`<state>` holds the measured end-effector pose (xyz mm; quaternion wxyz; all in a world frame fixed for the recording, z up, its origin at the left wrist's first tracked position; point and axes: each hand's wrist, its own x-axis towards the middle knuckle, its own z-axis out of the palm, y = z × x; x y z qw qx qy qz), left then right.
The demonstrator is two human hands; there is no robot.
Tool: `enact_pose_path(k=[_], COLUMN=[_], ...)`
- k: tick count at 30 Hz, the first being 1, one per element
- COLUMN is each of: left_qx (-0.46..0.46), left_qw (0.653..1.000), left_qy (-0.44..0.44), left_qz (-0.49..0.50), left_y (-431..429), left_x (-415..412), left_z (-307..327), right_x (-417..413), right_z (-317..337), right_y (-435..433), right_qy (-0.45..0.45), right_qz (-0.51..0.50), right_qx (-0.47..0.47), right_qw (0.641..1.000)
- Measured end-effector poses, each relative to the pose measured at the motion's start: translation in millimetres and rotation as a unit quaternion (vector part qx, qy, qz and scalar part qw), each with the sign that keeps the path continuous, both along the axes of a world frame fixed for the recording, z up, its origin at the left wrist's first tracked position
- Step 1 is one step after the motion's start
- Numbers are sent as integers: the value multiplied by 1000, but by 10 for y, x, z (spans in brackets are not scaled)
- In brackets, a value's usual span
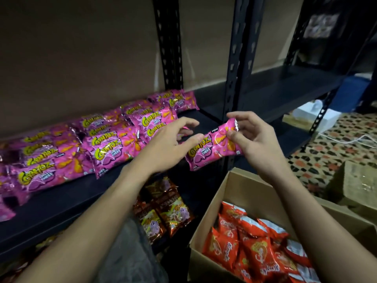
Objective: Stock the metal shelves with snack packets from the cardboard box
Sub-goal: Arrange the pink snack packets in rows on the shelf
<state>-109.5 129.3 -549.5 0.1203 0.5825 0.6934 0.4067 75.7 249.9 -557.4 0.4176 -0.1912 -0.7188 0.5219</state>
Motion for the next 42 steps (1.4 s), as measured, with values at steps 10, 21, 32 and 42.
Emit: enact_pose_path(k=[10, 21, 32, 42], left_qx=[-137, -57, -107, -208], left_qw=[985, 994, 975, 935], left_qy=[101, 40, 141, 238], left_qz=[0, 87, 132, 159], left_y=[-97, 345, 1543, 1741], left_x=[-469, -1080, -1084, -1169], left_z=[557, 903, 747, 510], right_x=[-526, -858, -898, -881], right_z=[146, -406, -530, -584], right_y=[29, 368, 400, 449], right_qy=[36, -108, -199, -189], right_qz=[31, -35, -81, -75], right_qx=[-37, 4, 144, 171], right_qw=[998, 994, 966, 964])
